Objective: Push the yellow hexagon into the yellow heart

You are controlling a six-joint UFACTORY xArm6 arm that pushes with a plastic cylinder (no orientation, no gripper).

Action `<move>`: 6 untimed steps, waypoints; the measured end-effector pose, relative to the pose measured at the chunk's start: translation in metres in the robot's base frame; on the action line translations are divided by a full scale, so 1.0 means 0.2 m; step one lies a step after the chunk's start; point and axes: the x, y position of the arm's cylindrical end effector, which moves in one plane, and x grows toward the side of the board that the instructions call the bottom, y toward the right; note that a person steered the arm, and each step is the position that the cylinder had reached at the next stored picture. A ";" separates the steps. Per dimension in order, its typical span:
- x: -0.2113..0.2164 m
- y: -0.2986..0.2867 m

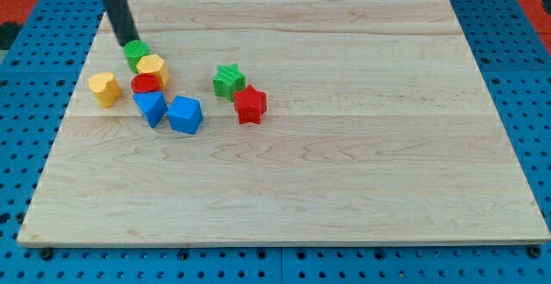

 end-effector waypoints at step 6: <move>0.32 0.26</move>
